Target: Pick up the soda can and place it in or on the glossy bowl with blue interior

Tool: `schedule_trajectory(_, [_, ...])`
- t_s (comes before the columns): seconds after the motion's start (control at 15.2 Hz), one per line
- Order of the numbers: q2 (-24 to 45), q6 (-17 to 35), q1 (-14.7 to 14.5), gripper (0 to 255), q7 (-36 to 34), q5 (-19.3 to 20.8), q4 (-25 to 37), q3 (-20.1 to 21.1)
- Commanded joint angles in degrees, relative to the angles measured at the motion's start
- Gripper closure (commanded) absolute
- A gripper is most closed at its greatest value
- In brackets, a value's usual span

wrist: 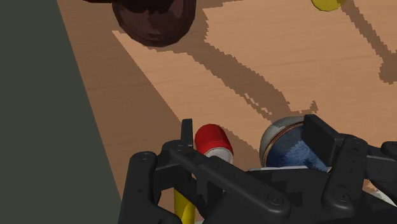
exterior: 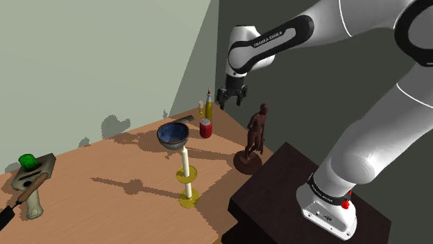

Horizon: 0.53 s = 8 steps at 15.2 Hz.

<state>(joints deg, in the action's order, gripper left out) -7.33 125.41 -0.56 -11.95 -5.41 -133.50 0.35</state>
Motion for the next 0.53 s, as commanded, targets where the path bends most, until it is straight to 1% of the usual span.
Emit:
schedule_trajectory(0.0, [4.38,2.86,0.08,0,-0.28,0.23,1.37,0.01])
schedule_trajectory(0.46, [20.32,8.82,-0.01,0,-2.01,1.34,10.8,-0.12])
